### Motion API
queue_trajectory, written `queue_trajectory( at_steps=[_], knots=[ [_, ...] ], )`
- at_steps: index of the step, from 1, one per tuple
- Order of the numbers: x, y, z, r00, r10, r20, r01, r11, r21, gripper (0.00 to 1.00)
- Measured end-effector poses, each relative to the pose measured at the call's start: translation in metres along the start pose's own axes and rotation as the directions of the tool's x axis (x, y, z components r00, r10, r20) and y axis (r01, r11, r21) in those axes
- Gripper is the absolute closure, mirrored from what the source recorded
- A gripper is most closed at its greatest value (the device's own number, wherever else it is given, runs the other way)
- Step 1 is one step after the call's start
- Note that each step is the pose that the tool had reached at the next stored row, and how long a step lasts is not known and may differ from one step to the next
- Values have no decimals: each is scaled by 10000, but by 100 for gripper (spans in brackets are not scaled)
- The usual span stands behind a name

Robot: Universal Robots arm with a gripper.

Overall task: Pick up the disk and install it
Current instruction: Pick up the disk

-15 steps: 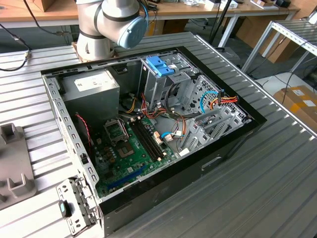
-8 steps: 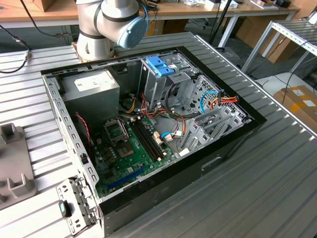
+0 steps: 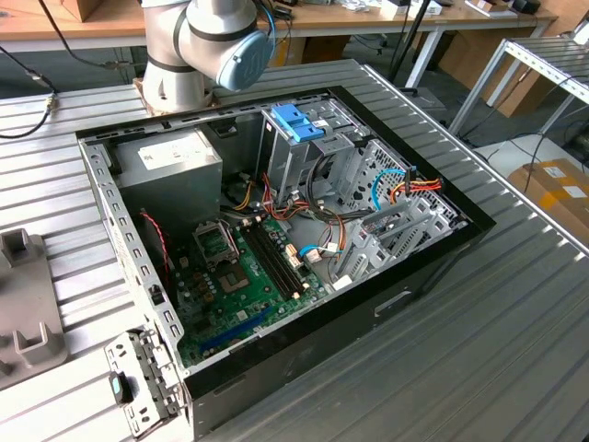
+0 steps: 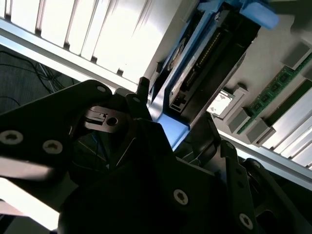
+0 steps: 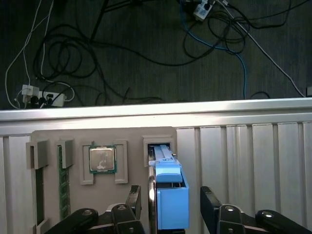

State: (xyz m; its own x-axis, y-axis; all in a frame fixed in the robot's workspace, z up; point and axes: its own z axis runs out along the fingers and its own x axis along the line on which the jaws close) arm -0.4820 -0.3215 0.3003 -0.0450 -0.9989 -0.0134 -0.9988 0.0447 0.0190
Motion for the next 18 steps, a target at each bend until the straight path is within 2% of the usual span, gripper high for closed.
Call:
queue_trajectory(
  at_steps=[4,10,18],
  knots=[
    [-2,60,34,10000,-18,0,18,10000,0,40],
    [0,61,80,10000,-20,-1,20,10000,-1,40],
    [1,61,100,10000,-22,-3,22,10000,-2,40]
  ],
)
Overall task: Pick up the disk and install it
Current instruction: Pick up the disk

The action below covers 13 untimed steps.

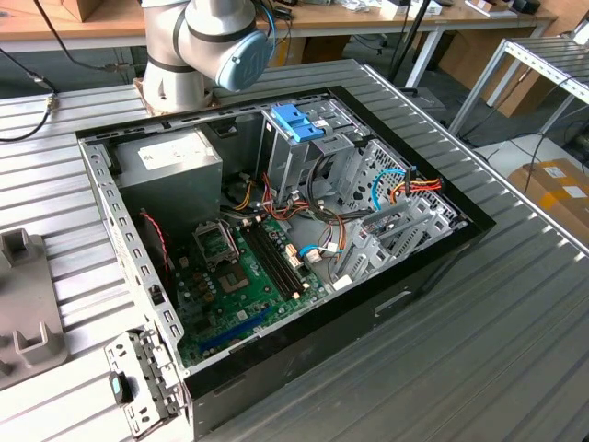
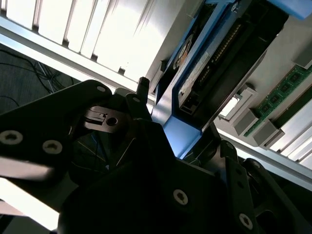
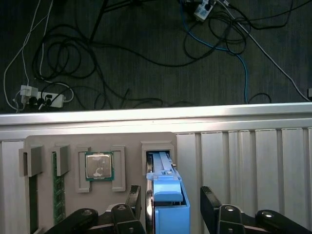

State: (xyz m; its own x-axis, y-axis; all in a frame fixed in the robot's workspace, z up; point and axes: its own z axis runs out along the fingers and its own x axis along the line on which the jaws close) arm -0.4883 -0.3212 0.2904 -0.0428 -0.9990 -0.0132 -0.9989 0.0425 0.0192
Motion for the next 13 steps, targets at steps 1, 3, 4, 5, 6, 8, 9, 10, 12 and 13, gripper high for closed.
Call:
queue_trajectory(
  at_steps=[1,3,4,5,6,8,9,10,12,13],
  knots=[
    [0,0,1,10000,0,0,0,10000,0,40],
    [0,0,1,10000,0,0,0,10000,0,40],
    [0,0,1,10000,0,1,0,10000,0,42],
    [0,0,1,10000,0,0,0,10000,0,42],
    [0,0,1,10000,0,0,0,10000,0,48],
    [0,0,2,10000,-1,0,1,10000,0,60],
    [0,0,2,10000,0,0,0,10000,0,63],
    [0,0,2,10000,0,0,0,10000,0,63],
    [0,0,2,10000,0,0,0,10000,0,63],
    [0,0,3,10000,0,0,0,10000,0,63]
  ],
)
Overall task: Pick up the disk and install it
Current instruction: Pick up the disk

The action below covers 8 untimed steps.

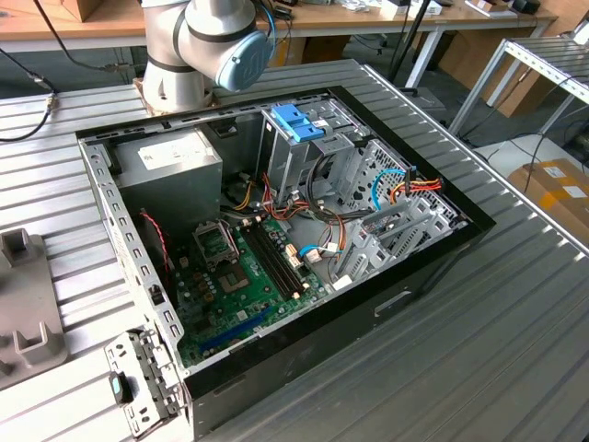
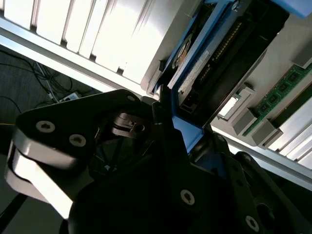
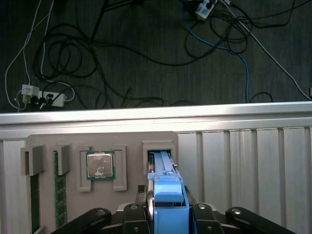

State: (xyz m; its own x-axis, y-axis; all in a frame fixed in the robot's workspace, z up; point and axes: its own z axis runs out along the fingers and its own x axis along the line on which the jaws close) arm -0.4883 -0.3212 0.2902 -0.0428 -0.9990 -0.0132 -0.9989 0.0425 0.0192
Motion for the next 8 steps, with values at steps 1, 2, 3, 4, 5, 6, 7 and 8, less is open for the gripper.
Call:
queue_trajectory(
  at_steps=[1,2,3,4,5,6,7,8],
  knots=[
    [0,0,0,10000,0,0,0,10000,0,63],
    [0,0,1,10000,0,0,0,10000,0,63],
    [0,0,1,10000,0,0,0,10000,0,63],
    [0,0,2,10000,0,0,0,10000,0,63],
    [0,0,2,10000,0,0,0,10000,0,63],
    [0,0,2,10000,0,0,0,10000,-1,63],
    [0,0,2,10000,0,0,0,10000,0,63],
    [0,0,2,10000,0,0,0,10000,0,63]
  ],
)
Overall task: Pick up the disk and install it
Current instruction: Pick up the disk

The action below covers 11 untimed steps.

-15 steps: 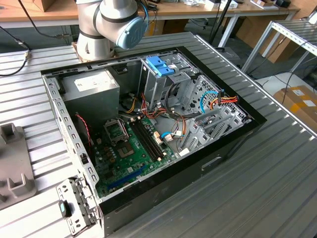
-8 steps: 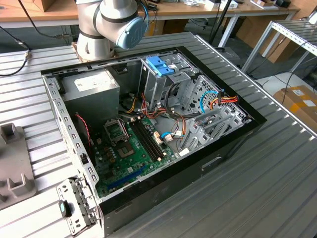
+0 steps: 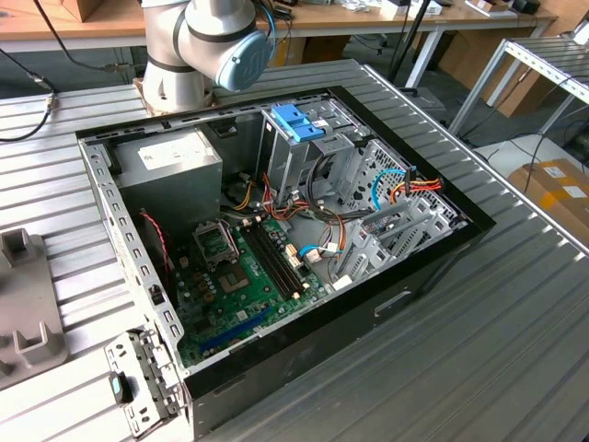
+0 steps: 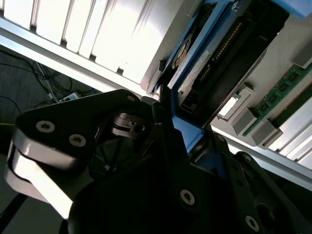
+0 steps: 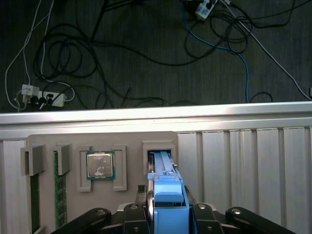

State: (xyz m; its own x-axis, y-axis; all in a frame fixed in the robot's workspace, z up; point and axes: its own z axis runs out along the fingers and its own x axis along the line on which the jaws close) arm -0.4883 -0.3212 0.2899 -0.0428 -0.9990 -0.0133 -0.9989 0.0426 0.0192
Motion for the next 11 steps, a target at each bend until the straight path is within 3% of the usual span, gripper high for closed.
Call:
queue_trajectory(
  at_steps=[4,11],
  knots=[
    [0,0,-1,10000,0,13,0,10000,2,63],
    [-8,1,-46,9999,-3,171,4,10000,-3,63]
  ],
)
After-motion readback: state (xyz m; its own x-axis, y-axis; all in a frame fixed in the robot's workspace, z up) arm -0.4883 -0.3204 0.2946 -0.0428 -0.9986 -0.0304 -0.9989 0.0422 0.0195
